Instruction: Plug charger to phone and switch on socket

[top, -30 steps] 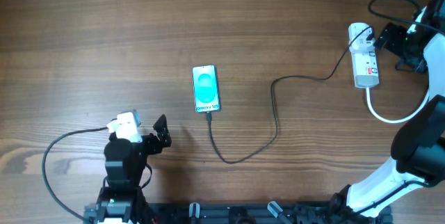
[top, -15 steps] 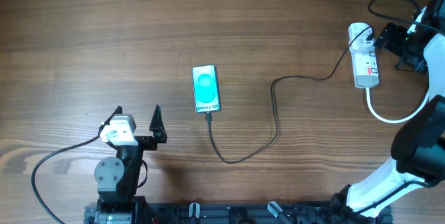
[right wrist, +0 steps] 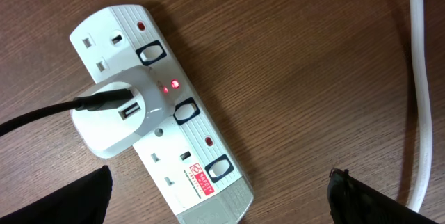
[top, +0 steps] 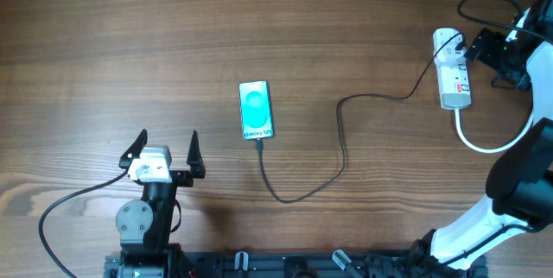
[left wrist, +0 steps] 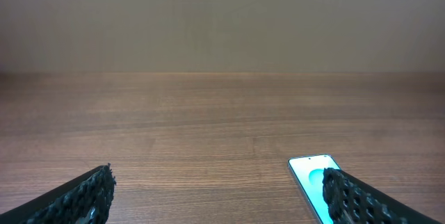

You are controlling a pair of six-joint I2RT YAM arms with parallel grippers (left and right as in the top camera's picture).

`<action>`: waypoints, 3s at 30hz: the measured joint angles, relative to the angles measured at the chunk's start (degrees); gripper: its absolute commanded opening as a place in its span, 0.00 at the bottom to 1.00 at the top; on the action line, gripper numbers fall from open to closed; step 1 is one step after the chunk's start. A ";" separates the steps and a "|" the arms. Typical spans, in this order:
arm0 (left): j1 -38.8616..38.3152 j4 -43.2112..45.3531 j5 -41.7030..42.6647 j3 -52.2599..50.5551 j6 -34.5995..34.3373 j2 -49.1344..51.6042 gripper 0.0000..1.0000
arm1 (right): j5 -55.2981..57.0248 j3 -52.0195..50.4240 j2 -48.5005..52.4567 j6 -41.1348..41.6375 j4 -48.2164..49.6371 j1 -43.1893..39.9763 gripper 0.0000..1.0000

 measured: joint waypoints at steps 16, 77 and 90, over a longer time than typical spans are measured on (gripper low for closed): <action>0.00 0.00 0.02 0.00 0.17 0.02 1.00 | 0.00 0.00 0.00 0.00 0.00 0.00 1.00; 0.00 0.00 0.02 0.00 0.17 -0.02 1.00 | -0.37 -2.03 -40.41 -3.37 0.98 12.92 1.00; 0.00 0.00 0.02 0.00 0.17 -0.04 1.00 | -14.95 -52.09 -49.07 4.28 69.46 17.11 1.00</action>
